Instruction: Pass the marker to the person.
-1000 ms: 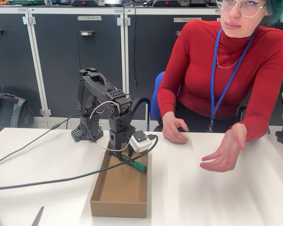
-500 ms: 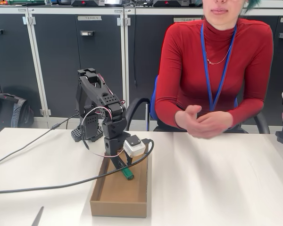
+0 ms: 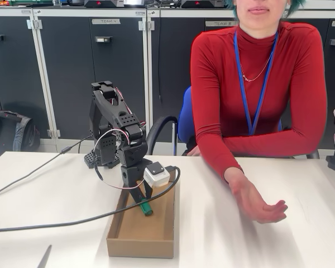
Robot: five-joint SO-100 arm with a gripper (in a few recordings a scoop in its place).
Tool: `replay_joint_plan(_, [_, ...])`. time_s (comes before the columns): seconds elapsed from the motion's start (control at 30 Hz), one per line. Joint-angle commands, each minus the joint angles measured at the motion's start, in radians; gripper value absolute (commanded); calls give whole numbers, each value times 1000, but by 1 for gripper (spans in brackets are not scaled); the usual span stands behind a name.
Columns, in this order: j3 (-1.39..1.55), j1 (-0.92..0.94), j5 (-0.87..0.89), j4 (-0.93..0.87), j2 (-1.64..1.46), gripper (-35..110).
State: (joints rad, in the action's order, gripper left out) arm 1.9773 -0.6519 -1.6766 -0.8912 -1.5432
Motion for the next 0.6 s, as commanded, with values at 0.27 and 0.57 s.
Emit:
replay_joint_plan(0.27, [-5, 0, 26, 18, -12, -5])
replay_joint_plan(0.57, [-153, -23, 138, -75, -52, -5])
